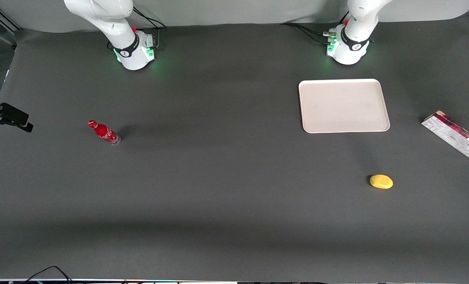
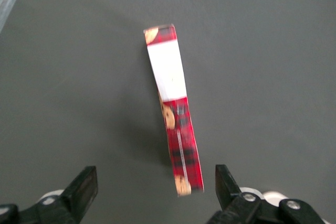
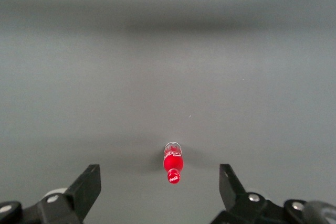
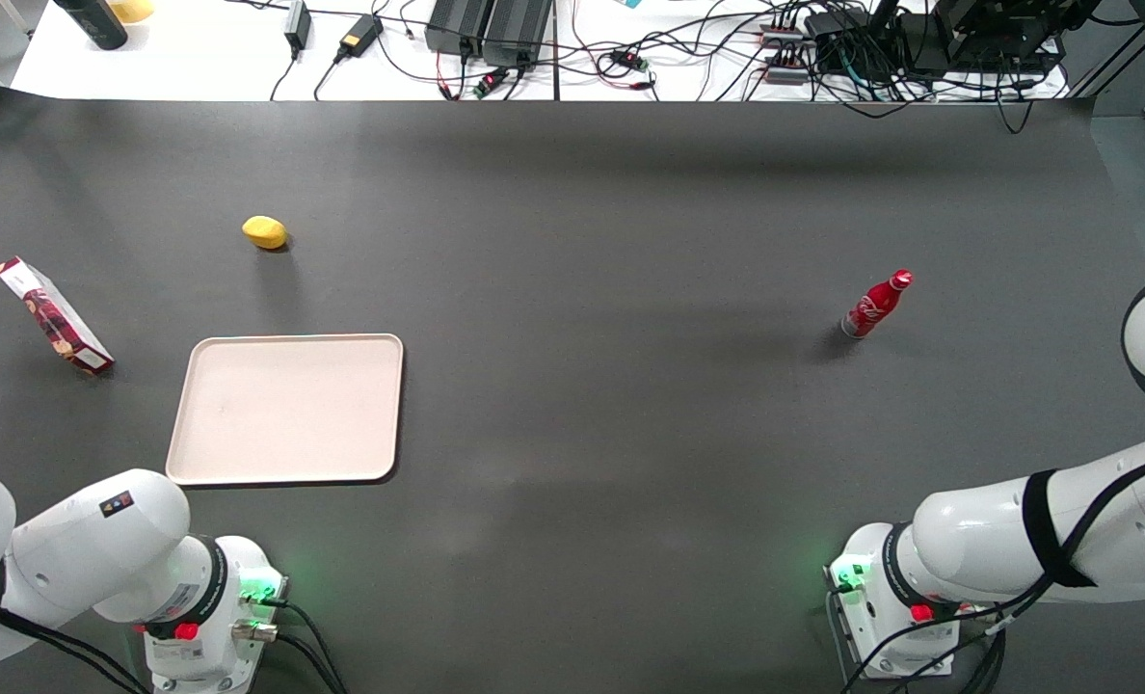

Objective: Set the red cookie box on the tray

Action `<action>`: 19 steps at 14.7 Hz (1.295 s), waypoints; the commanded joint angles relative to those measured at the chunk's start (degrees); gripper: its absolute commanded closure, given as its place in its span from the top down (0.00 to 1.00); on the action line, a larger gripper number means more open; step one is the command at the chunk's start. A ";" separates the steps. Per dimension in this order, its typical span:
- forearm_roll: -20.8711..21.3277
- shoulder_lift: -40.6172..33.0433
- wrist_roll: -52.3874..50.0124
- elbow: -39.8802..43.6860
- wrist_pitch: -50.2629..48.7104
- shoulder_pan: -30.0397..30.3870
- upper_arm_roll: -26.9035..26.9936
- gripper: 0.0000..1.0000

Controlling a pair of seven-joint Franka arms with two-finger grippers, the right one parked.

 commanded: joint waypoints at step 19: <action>-3.83 18.63 3.13 -2.02 25.05 -1.41 -1.56 1.00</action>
